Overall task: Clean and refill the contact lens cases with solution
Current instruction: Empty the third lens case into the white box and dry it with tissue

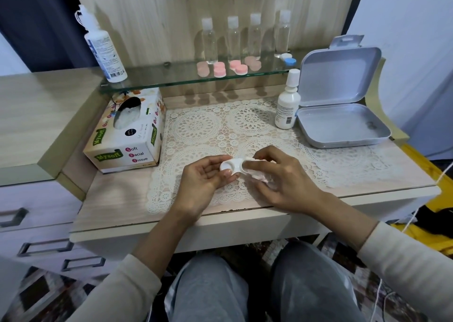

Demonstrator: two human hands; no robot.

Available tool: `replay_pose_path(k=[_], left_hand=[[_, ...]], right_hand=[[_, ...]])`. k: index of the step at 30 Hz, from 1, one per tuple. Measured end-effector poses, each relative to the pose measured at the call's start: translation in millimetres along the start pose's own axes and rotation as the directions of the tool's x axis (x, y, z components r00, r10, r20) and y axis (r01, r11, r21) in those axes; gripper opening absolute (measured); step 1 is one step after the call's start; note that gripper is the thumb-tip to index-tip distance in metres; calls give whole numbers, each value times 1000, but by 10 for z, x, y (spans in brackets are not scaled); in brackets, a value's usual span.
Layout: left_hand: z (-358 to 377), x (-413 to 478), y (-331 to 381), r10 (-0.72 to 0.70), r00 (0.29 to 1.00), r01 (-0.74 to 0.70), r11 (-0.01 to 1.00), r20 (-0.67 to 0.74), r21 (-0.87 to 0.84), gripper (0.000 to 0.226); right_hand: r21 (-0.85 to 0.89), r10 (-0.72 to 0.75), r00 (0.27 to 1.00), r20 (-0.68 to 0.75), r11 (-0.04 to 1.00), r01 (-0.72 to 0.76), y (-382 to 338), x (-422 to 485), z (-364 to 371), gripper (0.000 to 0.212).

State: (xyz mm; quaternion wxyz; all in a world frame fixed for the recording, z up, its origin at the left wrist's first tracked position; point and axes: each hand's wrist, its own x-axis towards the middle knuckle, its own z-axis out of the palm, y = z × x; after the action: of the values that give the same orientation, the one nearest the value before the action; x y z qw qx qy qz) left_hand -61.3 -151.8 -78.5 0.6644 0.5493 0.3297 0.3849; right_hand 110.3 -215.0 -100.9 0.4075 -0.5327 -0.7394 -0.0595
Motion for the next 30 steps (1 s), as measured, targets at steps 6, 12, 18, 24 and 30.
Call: replay_pose_path(k=[6, 12, 18, 24, 30], left_hand=[[-15, 5, -28, -1, 1000, 1, 996, 1, 91, 28], [-28, 10, -32, 0, 1000, 0, 996, -3, 89, 28], [-13, 5, -12, -10, 1000, 10, 999, 12, 31, 26], [-13, 1, -9, -9, 1000, 9, 1000, 4, 13, 25], [-5, 7, 0, -15, 1000, 14, 1000, 15, 17, 24]], right_hand=[[-17, -30, 989, -147, 999, 28, -11, -2, -79, 25], [-142, -74, 987, -141, 988, 54, 45, -1, -24, 16], [-58, -37, 978, -206, 998, 26, -37, 27, 6, 20], [-63, -33, 995, -92, 998, 27, -7, 12, 34, 22], [-141, -29, 999, -32, 990, 24, 27, 56, 91, 25]])
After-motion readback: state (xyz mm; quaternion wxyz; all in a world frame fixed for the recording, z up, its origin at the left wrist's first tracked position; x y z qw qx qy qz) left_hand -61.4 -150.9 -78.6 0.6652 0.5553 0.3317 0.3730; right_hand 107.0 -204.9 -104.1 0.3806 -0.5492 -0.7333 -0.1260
